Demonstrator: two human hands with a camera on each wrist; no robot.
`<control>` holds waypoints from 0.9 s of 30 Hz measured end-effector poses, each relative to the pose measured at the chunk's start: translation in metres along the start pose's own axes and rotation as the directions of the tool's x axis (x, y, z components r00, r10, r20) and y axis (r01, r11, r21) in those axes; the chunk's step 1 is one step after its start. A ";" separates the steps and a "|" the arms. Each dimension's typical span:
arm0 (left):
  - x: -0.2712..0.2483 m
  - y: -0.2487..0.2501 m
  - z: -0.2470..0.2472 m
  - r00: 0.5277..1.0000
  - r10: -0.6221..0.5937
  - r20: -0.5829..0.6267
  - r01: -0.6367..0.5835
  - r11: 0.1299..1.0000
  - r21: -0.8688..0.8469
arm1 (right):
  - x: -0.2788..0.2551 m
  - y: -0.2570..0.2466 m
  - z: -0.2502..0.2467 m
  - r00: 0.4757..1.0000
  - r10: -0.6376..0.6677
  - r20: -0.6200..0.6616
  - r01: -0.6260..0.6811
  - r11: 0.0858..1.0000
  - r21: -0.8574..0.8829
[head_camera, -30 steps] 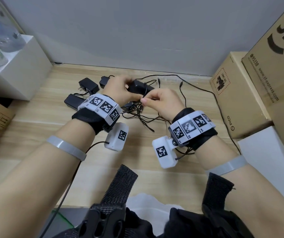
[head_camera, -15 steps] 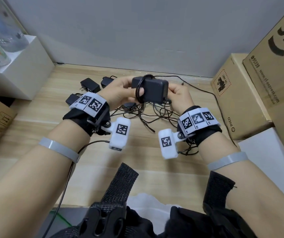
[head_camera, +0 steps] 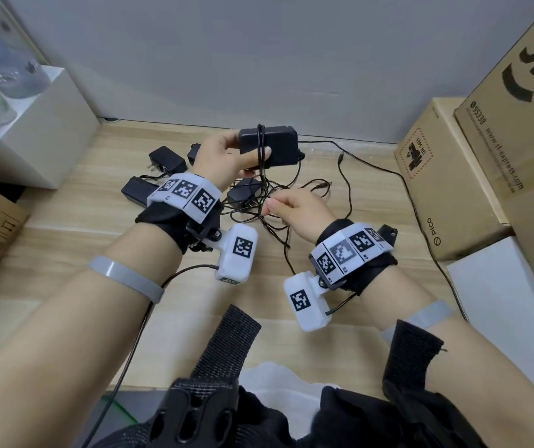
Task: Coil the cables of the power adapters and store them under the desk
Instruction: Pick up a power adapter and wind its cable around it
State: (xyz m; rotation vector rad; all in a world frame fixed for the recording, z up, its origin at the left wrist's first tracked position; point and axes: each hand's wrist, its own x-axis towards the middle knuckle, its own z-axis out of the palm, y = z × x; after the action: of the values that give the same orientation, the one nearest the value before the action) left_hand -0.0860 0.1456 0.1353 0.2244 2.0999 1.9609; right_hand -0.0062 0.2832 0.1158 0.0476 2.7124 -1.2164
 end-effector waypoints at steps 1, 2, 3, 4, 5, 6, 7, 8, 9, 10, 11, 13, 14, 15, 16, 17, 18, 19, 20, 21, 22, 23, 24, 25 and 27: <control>0.000 -0.003 0.000 1.000 0.013 -0.010 -0.012 0.998 0.060 | 0.000 -0.002 -0.001 1.000 -0.006 0.001 0.006 1.000 -0.010; 0.000 -0.006 0.000 0.999 0.027 -0.017 -0.025 0.992 0.122 | 0.000 -0.004 -0.002 1.000 -0.014 0.002 0.014 1.000 -0.019; 0.001 -0.009 0.000 0.999 0.039 -0.026 -0.034 0.982 0.186 | 0.000 -0.006 -0.003 1.000 -0.022 0.002 0.022 0.999 -0.025; 0.001 -0.011 -0.001 0.998 0.053 -0.033 -0.042 0.966 0.256 | 0.000 -0.007 -0.005 1.000 -0.029 -0.003 0.029 0.999 -0.030; 0.001 -0.013 -0.001 0.997 0.074 -0.035 -0.058 0.939 0.338 | 0.001 -0.008 -0.007 0.999 -0.036 -0.014 0.035 0.999 -0.033; 0.001 -0.015 -0.002 0.995 0.101 -0.023 -0.082 0.902 0.423 | 0.001 -0.009 -0.010 0.998 -0.045 -0.032 0.044 0.998 -0.041; 0.000 -0.016 -0.003 0.992 0.124 0.003 -0.109 0.859 0.501 | 0.001 -0.010 -0.014 0.997 -0.055 -0.054 0.052 0.997 -0.053; 0.000 -0.018 -0.005 0.990 0.138 0.029 -0.130 0.816 0.564 | 0.002 -0.011 -0.018 0.995 -0.064 -0.077 0.058 0.996 -0.072; 0.000 -0.019 -0.006 0.990 0.136 0.048 -0.137 0.781 0.609 | 0.003 -0.012 -0.022 0.993 -0.068 -0.100 0.060 0.995 -0.084; -0.001 -0.020 -0.007 0.991 0.120 0.062 -0.132 0.762 0.634 | 0.005 -0.013 -0.026 0.989 -0.073 -0.125 0.062 0.994 -0.085; -0.001 -0.021 -0.007 0.993 0.095 0.076 -0.122 0.753 0.646 | 0.006 -0.013 -0.029 0.984 -0.078 -0.159 0.067 0.995 -0.077; -0.003 -0.023 -0.007 0.991 0.045 0.124 -0.116 0.745 0.657 | 0.008 -0.014 -0.035 0.968 -0.087 -0.235 0.076 0.996 -0.054; -0.004 -0.022 -0.007 0.988 0.018 0.154 -0.116 0.749 0.652 | 0.009 -0.014 -0.037 0.961 -0.082 -0.264 0.075 0.997 -0.036; -0.006 -0.020 -0.006 0.983 -0.004 0.182 -0.115 0.762 0.637 | 0.010 -0.013 -0.038 0.957 -0.072 -0.282 0.069 0.997 -0.019; -0.008 -0.017 -0.006 0.977 -0.022 0.214 -0.117 0.782 0.613 | 0.011 -0.012 -0.038 0.954 -0.061 -0.293 0.063 0.998 -0.004; -0.009 -0.014 -0.006 0.966 -0.035 0.255 -0.124 0.806 0.579 | 0.013 -0.008 -0.037 0.952 -0.045 -0.302 0.052 0.999 0.014; -0.010 -0.012 -0.007 0.952 -0.049 0.302 -0.126 0.836 0.533 | 0.014 -0.006 -0.035 0.950 -0.032 -0.311 0.046 0.998 0.039; -0.011 -0.009 -0.008 0.934 -0.065 0.351 -0.117 0.874 0.472 | 0.014 -0.002 -0.032 0.948 -0.015 -0.318 0.040 0.997 0.072; -0.012 -0.006 -0.009 0.916 -0.081 0.392 -0.090 0.912 0.399 | 0.014 0.001 -0.031 0.947 -0.001 -0.322 0.037 0.994 0.104; -0.013 -0.005 -0.010 0.903 -0.091 0.419 -0.058 0.942 0.330 | 0.013 0.004 -0.029 0.946 0.017 -0.325 0.028 0.991 0.133; -0.013 -0.005 -0.011 0.898 -0.089 0.431 -0.034 0.963 0.268 | 0.013 0.008 -0.027 0.945 0.046 -0.324 0.008 0.987 0.164; -0.013 -0.005 -0.011 0.899 -0.075 0.431 -0.016 0.979 0.204 | 0.012 0.011 -0.027 0.945 0.083 -0.317 -0.020 0.980 0.199; -0.013 -0.004 -0.009 0.905 -0.055 0.423 0.003 0.992 0.123 | 0.011 0.013 -0.025 0.945 0.126 -0.301 -0.054 0.970 0.237; -0.013 -0.004 -0.006 0.914 -0.037 0.405 0.032 0.999 0.021 | 0.011 0.015 -0.023 0.947 0.164 -0.277 -0.090 0.962 0.260; -0.012 -0.001 0.000 0.936 -0.013 0.352 0.077 0.983 -0.169 | 0.010 0.015 -0.018 0.955 0.180 -0.238 -0.125 0.966 0.228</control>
State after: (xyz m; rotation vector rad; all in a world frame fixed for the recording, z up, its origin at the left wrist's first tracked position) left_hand -0.0749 0.1423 0.1356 0.4492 1.6793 1.9050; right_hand -0.0174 0.3060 0.1144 0.4657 2.7105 -1.5391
